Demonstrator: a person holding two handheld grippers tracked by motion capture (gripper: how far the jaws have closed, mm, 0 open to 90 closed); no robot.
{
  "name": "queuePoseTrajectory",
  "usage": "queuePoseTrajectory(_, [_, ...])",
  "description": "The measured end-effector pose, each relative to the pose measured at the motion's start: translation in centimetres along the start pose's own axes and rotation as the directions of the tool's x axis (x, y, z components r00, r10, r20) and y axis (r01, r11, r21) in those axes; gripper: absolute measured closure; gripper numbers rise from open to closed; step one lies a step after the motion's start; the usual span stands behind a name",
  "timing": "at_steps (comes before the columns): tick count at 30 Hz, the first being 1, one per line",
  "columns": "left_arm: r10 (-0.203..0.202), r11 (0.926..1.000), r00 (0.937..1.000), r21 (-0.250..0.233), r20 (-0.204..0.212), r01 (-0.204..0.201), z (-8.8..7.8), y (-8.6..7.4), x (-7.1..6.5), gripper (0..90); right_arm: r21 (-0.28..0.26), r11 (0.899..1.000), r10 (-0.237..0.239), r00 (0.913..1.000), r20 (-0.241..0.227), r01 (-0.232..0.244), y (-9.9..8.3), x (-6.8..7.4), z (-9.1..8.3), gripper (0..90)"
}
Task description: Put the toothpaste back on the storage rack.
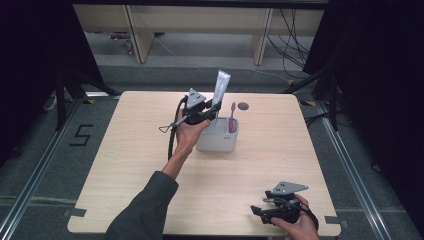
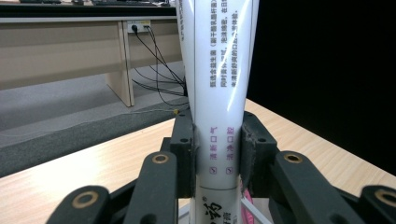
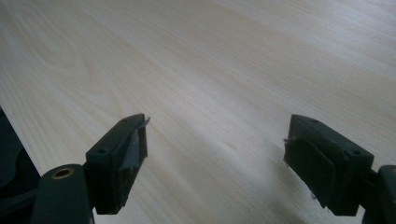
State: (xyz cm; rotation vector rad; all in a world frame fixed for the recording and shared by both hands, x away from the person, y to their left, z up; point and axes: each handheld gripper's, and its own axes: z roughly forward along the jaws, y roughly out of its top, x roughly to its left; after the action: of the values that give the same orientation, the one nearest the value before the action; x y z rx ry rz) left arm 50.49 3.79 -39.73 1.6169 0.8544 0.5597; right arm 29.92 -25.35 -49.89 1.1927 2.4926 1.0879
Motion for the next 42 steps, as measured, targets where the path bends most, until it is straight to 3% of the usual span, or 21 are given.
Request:
queuePoseTrajectory(3, [0.002,1.0,1.0,0.003,0.001,-0.002,0.2,-0.2,0.0,70.2,-0.02,1.0,-0.007,1.0,0.006,0.007,0.0,0.0,0.2,21.8])
queuePoseTrajectory(4, [0.001,1.0,1.0,0.006,0.005,-0.001,0.3,-0.3,0.0,70.2,-0.006,1.0,0.01,0.9999,-0.003,-0.01,0.0,0.1,0.1,21.8])
queuePoseTrajectory(10, [0.007,0.9998,1.0,0.017,-0.003,-0.007,0.4,-1.1,0.1,70.1,0.016,1.0,-0.001,1.0,0.007,0.001,0.0,0.1,-0.1,21.8])
queuePoseTrajectory(12, [0.003,0.9998,1.0,0.021,-0.007,-0.003,0.4,-1.4,0.2,70.1,-0.005,1.0,0.0,1.0,-0.003,0.0,0.0,0.1,0.0,21.8])
queuePoseTrajectory(13, [0.001,0.9997,1.0,0.023,-0.008,-0.001,0.4,-1.6,0.3,70.1,0.024,1.0,0.001,0.9999,0.015,-0.001,0.1,0.2,-0.1,21.8])
queuePoseTrajectory(15, [0.004,0.9992,1.0,0.039,-0.007,-0.004,0.5,-2.0,0.4,70.0,-0.023,1.0,0.021,0.9998,-0.007,-0.021,-0.1,0.3,0.3,21.8])
queuePoseTrajectory(19, [0.008,0.9988,0.9999,0.049,-0.014,-0.007,0.5,-2.6,0.4,70.0,0.009,1.0,0.014,0.9999,-0.007,-0.014,0.0,0.2,0.1,21.8])
queuePoseTrajectory(20, [0.009,0.9987,0.9999,0.051,-0.013,-0.009,0.5,-2.7,0.3,70.0,0.001,1.0,-0.011,0.9999,-0.002,0.011,0.0,0.0,0.1,21.8])
queuePoseTrajectory(22, [0.028,0.9973,0.9995,0.068,-0.013,-0.027,0.6,-2.8,0.2,69.9,0.007,1.0,0.001,1.0,-0.008,-0.001,0.0,0.1,0.1,21.8])
queuePoseTrajectory(34, [0.056,0.9933,0.9981,0.103,-0.024,-0.053,0.8,-3.4,-0.2,69.6,0.002,1.0,-0.007,1.0,-0.003,0.007,0.0,0.1,0.1,21.9])
queuePoseTrajectory(42, [0.089,0.9866,0.9953,0.141,-0.039,-0.083,0.9,-3.6,-0.4,69.4,0.003,1.0,-0.002,1.0,-0.004,0.002,0.0,0.2,0.2,21.9])
